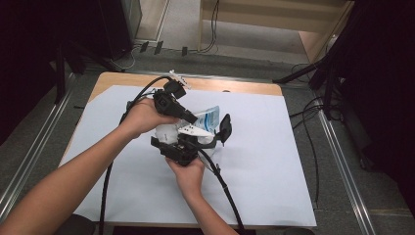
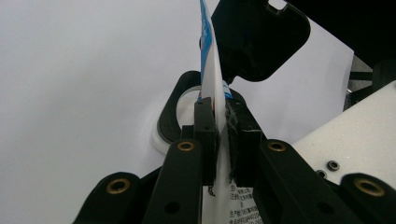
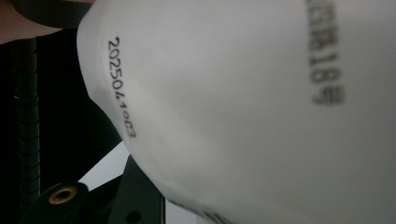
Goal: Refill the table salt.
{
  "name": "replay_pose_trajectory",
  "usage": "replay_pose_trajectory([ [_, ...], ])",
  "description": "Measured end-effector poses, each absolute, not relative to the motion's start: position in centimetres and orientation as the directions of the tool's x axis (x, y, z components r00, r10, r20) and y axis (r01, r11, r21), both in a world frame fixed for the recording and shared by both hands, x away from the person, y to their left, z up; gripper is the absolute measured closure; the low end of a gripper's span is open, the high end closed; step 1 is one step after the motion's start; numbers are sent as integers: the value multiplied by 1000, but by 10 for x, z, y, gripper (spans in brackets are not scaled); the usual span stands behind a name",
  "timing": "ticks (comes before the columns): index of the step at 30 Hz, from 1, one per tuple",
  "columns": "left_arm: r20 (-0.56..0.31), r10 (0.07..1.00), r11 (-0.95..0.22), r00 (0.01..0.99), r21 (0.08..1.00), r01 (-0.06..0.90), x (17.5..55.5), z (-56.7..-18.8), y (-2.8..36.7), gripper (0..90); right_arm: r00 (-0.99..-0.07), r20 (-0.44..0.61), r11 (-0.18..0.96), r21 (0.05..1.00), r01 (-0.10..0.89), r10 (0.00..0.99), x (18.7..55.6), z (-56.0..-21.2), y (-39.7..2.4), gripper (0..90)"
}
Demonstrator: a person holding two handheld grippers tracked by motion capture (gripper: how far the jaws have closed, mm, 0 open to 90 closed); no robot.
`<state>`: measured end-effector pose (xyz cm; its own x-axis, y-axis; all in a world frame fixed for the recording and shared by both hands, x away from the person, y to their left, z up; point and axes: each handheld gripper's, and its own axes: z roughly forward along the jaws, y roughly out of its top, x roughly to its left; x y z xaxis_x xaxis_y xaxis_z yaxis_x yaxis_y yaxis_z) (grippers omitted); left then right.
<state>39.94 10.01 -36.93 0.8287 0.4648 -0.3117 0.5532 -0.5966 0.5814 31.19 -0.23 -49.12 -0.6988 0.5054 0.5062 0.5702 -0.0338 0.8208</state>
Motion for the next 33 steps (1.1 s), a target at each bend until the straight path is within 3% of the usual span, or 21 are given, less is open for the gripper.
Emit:
replay_pose_trajectory([
  [33,-306,476,-612,824,558,560,401,-366,95,844,-695,545,-59,804,591,468,314,-491,-1,610],
])
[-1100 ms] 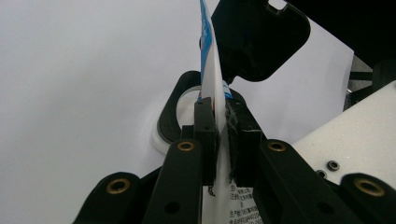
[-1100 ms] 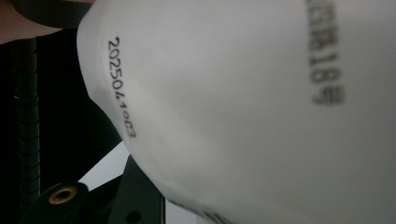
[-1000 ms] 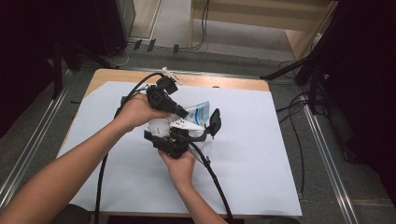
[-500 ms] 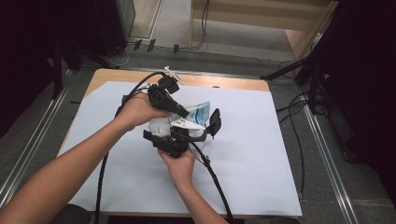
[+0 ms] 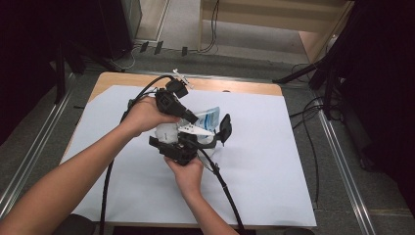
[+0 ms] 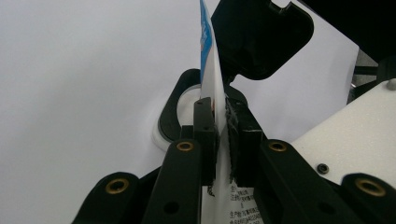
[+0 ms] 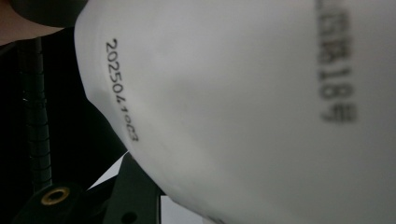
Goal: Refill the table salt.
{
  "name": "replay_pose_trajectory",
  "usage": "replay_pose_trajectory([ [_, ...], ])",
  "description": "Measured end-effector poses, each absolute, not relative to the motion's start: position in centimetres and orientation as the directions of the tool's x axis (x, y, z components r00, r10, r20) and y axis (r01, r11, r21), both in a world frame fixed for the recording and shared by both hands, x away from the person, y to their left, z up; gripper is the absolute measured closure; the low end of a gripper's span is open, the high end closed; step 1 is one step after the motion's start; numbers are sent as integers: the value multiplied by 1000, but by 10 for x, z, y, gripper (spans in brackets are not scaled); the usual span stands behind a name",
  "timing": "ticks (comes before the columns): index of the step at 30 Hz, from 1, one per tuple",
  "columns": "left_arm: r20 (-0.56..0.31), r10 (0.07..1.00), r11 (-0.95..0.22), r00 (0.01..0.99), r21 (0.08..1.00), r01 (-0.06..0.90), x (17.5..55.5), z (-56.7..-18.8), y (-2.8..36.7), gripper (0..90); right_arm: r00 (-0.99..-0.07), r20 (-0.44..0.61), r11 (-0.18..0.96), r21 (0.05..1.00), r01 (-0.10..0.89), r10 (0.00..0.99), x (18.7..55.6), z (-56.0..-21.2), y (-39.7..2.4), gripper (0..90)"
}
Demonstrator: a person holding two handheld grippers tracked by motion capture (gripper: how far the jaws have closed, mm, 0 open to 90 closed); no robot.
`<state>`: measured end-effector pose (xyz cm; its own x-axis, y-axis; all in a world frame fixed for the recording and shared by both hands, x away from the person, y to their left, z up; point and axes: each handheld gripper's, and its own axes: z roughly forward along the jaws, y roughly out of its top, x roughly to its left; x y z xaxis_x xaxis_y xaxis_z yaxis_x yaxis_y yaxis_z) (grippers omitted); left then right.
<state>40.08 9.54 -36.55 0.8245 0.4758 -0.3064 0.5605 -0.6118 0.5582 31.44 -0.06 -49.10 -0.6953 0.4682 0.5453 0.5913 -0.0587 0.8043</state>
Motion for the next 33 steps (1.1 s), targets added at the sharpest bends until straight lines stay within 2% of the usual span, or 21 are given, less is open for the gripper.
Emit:
replay_pose_trajectory([
  [33,-304,477,-607,825,565,559,400,-363,97,844,-697,540,-53,807,588,472,316,-490,1,588],
])
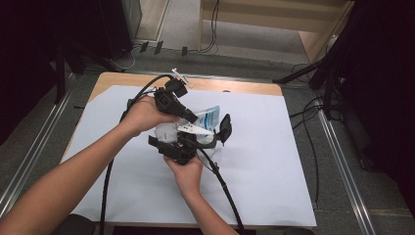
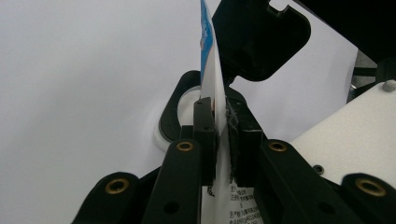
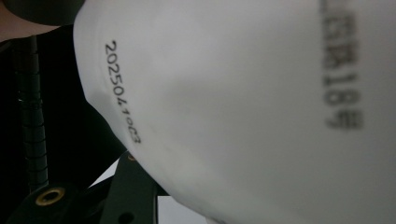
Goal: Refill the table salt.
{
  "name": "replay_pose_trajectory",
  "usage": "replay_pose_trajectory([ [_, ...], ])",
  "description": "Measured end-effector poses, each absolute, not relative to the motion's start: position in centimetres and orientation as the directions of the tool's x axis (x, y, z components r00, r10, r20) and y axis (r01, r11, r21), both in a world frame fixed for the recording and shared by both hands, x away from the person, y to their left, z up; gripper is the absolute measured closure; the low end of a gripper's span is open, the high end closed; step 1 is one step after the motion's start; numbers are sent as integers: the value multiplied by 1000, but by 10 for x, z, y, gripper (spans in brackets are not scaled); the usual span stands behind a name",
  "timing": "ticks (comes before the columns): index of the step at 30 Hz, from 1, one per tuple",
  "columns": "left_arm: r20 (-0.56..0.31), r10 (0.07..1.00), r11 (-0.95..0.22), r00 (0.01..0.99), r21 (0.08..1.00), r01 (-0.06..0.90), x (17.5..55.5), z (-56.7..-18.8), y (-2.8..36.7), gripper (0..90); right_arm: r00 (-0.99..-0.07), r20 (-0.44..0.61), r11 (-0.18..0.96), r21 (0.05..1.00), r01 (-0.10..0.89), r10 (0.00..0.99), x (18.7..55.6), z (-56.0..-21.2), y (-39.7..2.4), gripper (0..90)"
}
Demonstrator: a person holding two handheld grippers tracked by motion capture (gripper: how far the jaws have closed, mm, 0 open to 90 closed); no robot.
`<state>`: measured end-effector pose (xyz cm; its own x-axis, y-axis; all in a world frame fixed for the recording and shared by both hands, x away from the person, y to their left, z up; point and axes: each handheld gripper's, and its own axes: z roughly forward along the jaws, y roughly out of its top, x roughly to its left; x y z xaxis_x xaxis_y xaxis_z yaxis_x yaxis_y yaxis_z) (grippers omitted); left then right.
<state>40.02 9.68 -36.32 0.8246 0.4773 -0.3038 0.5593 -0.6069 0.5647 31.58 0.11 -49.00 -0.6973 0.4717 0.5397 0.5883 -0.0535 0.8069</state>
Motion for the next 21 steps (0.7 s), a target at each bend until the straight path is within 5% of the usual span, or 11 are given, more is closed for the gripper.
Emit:
replay_pose_trajectory([
  [21,-292,469,-621,833,561,547,401,-362,93,842,-694,536,-48,807,589,481,317,-490,-1,576],
])
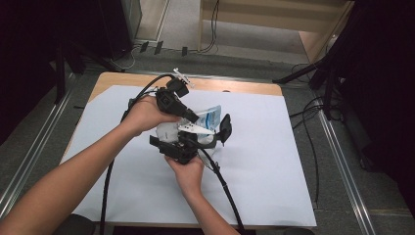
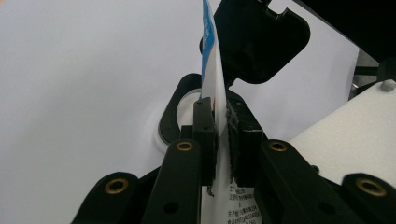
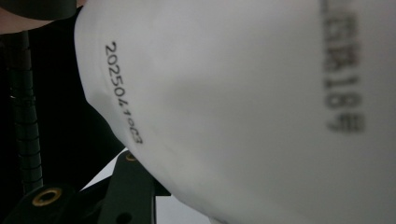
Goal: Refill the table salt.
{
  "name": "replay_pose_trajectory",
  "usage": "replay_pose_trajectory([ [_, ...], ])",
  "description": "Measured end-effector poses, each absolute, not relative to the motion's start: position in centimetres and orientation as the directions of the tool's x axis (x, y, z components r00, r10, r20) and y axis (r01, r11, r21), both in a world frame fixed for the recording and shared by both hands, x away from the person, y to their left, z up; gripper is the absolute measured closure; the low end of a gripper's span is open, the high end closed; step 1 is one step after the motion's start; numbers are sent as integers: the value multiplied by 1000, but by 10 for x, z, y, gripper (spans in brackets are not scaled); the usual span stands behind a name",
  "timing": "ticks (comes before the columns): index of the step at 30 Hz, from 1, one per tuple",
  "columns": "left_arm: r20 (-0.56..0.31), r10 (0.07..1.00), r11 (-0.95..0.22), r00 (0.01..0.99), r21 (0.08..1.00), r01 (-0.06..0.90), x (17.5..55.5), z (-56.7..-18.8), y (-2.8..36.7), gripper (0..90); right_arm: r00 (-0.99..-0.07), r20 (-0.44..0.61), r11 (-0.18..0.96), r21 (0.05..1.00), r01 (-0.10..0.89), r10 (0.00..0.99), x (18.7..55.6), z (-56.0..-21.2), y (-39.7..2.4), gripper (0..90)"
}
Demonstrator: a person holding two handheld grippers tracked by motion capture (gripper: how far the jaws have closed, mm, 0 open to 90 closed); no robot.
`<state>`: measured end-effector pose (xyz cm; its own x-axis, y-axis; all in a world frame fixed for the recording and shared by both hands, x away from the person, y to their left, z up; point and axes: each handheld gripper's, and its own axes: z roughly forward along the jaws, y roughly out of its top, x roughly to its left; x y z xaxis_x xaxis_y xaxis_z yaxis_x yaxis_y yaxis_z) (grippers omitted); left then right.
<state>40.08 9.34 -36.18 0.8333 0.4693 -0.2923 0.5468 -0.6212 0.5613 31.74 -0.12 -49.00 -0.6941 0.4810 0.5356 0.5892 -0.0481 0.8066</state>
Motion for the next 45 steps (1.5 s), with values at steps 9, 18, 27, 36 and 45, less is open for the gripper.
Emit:
replay_pose_trajectory([
  [9,-302,472,-607,828,570,554,400,-363,95,841,-697,524,-40,812,583,489,317,-489,-2,607],
  [18,-315,459,-584,831,598,549,398,-365,99,841,-702,490,-18,826,563,517,316,-491,-5,624],
  [27,-323,453,-562,831,620,547,396,-367,107,863,-706,456,12,836,549,543,313,-494,-6,642],
  [36,-328,447,-542,832,641,543,392,-364,117,884,-717,400,56,852,520,570,311,-494,-11,663],
  [45,-333,435,-531,837,656,537,388,-362,124,894,-719,353,88,863,498,598,309,-494,-15,664],
])
